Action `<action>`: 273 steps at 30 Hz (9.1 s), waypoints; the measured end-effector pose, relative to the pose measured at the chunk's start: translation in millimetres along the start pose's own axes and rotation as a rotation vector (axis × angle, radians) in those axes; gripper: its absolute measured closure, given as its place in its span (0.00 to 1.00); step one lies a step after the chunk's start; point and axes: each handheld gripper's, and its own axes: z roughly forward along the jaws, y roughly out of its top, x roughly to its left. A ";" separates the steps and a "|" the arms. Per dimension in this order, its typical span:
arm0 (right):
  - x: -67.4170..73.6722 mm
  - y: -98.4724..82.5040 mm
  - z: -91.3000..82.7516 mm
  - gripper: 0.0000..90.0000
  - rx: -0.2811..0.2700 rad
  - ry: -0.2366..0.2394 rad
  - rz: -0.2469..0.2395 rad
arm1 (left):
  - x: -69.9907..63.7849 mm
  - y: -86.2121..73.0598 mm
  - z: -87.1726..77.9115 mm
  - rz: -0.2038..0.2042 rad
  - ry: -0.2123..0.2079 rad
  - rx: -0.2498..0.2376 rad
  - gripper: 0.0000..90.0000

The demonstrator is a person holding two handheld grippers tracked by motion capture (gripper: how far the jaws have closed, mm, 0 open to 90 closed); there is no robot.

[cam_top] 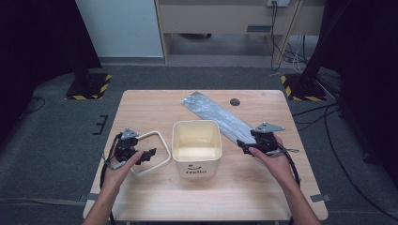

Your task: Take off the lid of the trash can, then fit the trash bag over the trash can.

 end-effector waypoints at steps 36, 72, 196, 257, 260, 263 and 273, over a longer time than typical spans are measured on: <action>-7.7 -18.0 88.2 0.55 0.130 -0.066 0.025 | -5.3 -9.3 1.2 -0.005 -0.020 -0.023 0.09; -43.4 -6.0 -25.6 1.00 -0.083 -0.109 -0.037 | -9.8 0.8 -19.7 -0.007 0.001 -0.125 0.10; 43.4 78.8 -99.2 1.00 -0.264 0.225 -0.271 | -55.8 58.5 -46.4 0.088 -0.016 -0.203 0.11; 83.1 86.0 -65.5 1.00 -0.218 0.319 -0.345 | -102.3 97.7 -16.0 0.210 -0.002 -0.100 0.11; 86.4 87.3 -63.2 1.00 -0.213 0.327 -0.351 | -103.9 96.2 -12.3 0.221 0.001 -0.085 0.11; 90.3 89.6 -59.5 1.00 -0.210 0.332 -0.360 | -106.8 94.3 -8.5 0.233 -0.001 -0.072 0.11; 107.4 98.4 -39.4 1.00 -0.164 0.346 -0.396 | -111.3 87.1 -7.4 0.255 -0.002 -0.078 0.16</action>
